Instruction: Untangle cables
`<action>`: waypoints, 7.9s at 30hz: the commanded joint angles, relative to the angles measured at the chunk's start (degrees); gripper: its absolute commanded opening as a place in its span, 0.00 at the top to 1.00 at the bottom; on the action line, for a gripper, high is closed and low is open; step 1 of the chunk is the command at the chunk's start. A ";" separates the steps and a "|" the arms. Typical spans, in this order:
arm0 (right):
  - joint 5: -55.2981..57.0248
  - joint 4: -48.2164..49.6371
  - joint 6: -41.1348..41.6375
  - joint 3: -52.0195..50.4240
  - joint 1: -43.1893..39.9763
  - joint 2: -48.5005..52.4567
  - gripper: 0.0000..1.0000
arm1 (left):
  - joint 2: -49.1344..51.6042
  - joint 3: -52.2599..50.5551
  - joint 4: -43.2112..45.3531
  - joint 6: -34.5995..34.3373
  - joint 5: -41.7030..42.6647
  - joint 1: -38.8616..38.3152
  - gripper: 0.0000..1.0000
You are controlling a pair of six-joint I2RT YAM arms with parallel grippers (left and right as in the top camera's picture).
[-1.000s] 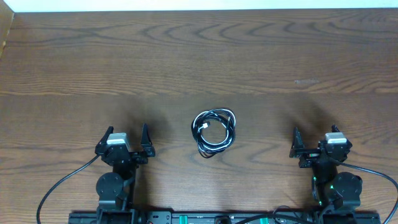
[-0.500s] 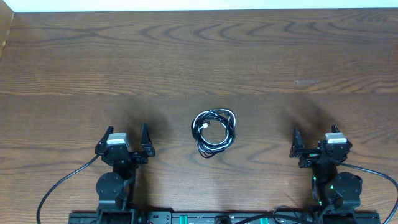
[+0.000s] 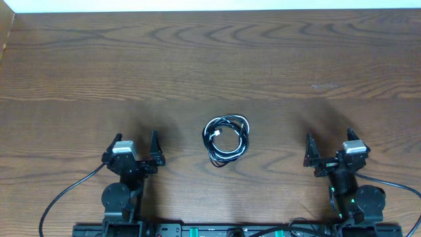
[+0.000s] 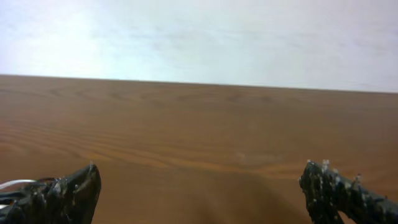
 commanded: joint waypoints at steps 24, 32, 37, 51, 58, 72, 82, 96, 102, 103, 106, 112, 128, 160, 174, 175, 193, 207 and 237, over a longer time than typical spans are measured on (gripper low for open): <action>-23.93 -73.33 0.85 81.15 0.59 75.69 0.01 | 46.45 60.76 -50.01 1.42 36.09 0.26 0.04; -12.83 -73.90 -5.79 81.00 12.76 85.92 0.01 | 56.33 60.72 -66.16 8.98 40.15 -1.11 0.08; -6.45 -61.31 3.30 81.02 15.91 82.66 0.01 | 64.50 58.25 -68.24 12.87 36.54 -6.27 0.16; 0.66 -63.76 -1.07 81.02 16.37 78.20 0.01 | 80.61 51.15 -41.38 5.64 26.60 -16.52 0.31; 0.63 -63.78 -1.05 81.02 16.37 78.23 0.01 | 89.79 50.58 -31.78 -4.46 20.98 -21.55 0.42; 0.17 -63.98 0.44 81.02 16.37 78.23 0.01 | 94.79 50.51 -27.56 -6.78 15.63 -26.82 0.51; 0.20 -64.63 0.44 81.02 16.37 78.23 0.01 | 94.79 50.51 -27.36 -7.02 15.45 -26.82 0.73; 0.20 -64.85 0.44 81.02 16.37 78.23 0.01 | 94.90 49.59 -26.03 -8.92 10.05 -26.82 0.61; 0.20 -64.85 0.44 81.02 16.37 78.23 0.01 | 94.92 48.15 -24.02 -8.92 10.05 -26.82 0.61; 0.20 -64.85 0.44 81.02 16.37 78.23 0.01 | 94.92 47.82 -23.58 -8.92 10.05 -26.82 0.61; 0.20 -64.85 0.44 81.02 16.37 78.23 0.01 | 94.92 46.10 -21.77 -8.96 10.08 -26.82 0.61; 0.20 -64.76 0.44 81.02 16.37 78.23 0.01 | 94.90 44.59 -20.63 -9.99 10.36 -26.82 0.78; 0.20 -63.28 0.44 80.83 16.37 80.02 0.32 | 88.61 51.93 -28.28 -6.82 17.79 -26.82 0.92; 7.93 -55.15 1.27 80.83 27.08 84.13 0.35 | 66.40 55.67 -15.28 -1.57 37.16 -26.29 0.85; 4.85 -56.48 1.64 80.83 26.86 87.78 0.03 | 56.39 55.93 -20.81 -19.78 16.90 -9.92 0.63; 0.33 -56.72 -1.55 80.83 26.86 88.50 0.01 | 56.19 55.91 -23.61 -19.74 16.87 -9.20 0.64; -7.39 -53.24 0.26 80.83 32.26 108.21 0.18 | 56.35 55.91 -45.18 -13.29 13.27 -8.15 0.50; 20.33 -53.88 27.71 80.83 31.61 109.44 0.08 | 56.35 55.84 -47.19 -13.29 13.27 -8.15 0.49; 12.17 -60.46 18.10 115.97 19.63 109.63 0.99 | 56.37 55.84 -48.06 -13.29 13.27 -8.15 0.49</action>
